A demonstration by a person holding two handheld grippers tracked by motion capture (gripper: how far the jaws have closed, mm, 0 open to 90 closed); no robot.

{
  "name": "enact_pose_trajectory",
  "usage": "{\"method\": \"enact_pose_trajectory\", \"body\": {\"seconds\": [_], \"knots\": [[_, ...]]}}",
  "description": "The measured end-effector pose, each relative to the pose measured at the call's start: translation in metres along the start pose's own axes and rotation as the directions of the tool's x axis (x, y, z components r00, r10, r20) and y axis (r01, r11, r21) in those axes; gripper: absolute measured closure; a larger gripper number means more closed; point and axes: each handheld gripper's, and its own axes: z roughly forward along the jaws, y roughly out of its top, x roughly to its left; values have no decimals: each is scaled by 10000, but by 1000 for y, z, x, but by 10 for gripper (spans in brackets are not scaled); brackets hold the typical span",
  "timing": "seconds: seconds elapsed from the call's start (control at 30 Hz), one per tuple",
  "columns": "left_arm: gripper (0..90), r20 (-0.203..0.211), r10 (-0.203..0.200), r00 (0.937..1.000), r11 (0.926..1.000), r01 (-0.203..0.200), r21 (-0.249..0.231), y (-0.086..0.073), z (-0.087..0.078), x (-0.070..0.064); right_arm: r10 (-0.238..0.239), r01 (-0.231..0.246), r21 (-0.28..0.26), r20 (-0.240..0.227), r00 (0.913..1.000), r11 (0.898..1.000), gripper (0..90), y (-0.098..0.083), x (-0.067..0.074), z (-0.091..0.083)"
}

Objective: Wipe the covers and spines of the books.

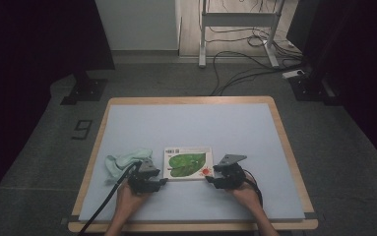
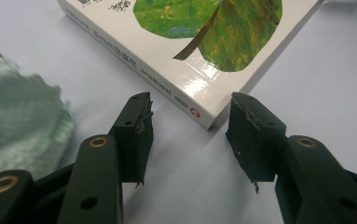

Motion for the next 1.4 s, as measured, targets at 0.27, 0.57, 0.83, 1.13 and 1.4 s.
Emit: {"method": "enact_pose_trajectory", "body": {"seconds": [0.27,0.57,0.83,1.13,1.4], "knots": [[497,-291,11,9996,10000,-12,-44,9,7,9,111,-111,3,150,9998,9999,438,9,-12,8],[482,-472,-20,9989,10000,17,-69,13,10,12,231,-229,-97,233,9995,9997,457,12,-20,12],[328,-407,-227,9989,9988,209,-442,13,-1,9,-130,132,-47,326,9994,9999,347,12,-16,9],[144,-205,-363,9991,9977,350,-588,2,-19,3,-390,399,-198,458,9982,9990,196,8,-12,-12],[60,-194,-6,9998,9997,1,-244,-9,-29,-7,-395,403,-109,686,9969,9991,130,-3,-10,-34]]}}
